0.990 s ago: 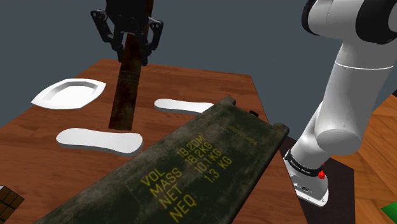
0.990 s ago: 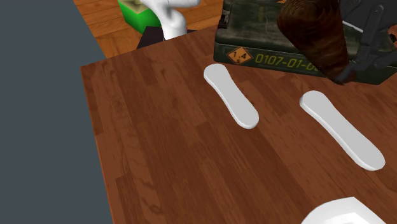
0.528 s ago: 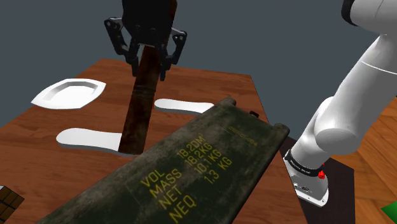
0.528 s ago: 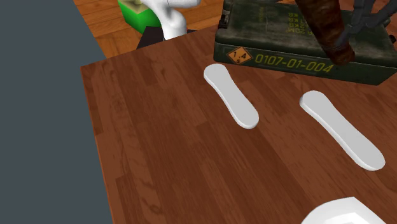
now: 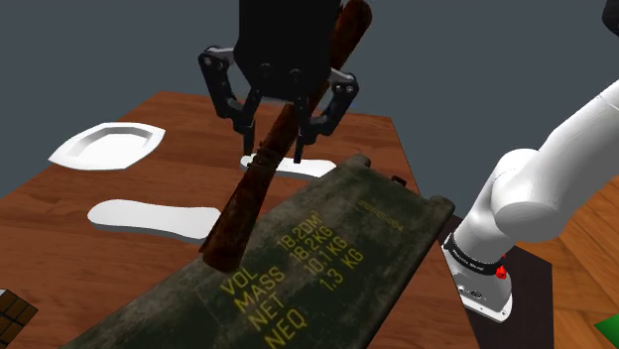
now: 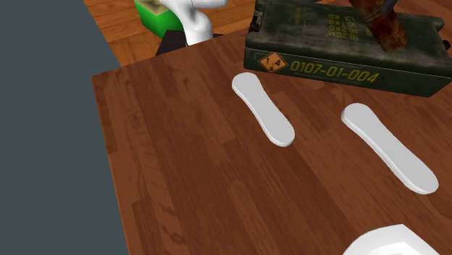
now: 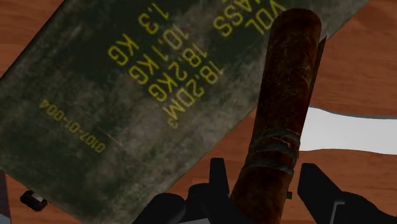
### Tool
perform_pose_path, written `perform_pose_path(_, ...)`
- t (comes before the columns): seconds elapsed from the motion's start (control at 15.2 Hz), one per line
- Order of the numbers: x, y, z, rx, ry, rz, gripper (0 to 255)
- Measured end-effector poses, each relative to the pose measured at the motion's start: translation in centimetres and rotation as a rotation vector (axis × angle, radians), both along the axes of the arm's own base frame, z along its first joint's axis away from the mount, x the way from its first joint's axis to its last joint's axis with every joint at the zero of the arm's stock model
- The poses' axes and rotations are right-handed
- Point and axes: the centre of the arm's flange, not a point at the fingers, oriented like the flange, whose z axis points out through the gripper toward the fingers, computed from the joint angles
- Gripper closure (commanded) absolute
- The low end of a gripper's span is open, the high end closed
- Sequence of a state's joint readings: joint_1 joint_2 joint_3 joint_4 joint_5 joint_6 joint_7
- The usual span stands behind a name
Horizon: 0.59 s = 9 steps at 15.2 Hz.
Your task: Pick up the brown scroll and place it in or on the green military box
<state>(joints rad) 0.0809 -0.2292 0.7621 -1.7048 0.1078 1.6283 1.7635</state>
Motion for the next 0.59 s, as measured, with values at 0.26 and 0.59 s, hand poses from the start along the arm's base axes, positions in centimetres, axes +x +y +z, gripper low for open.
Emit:
perform_pose_path(0.26, -5.6, 1.4, -0.5, -0.002, 0.014, 0.009, 255)
perform_pose_path(0.59, -7.6, 2.0, -2.4, -0.002, 0.019, 0.01, 255)
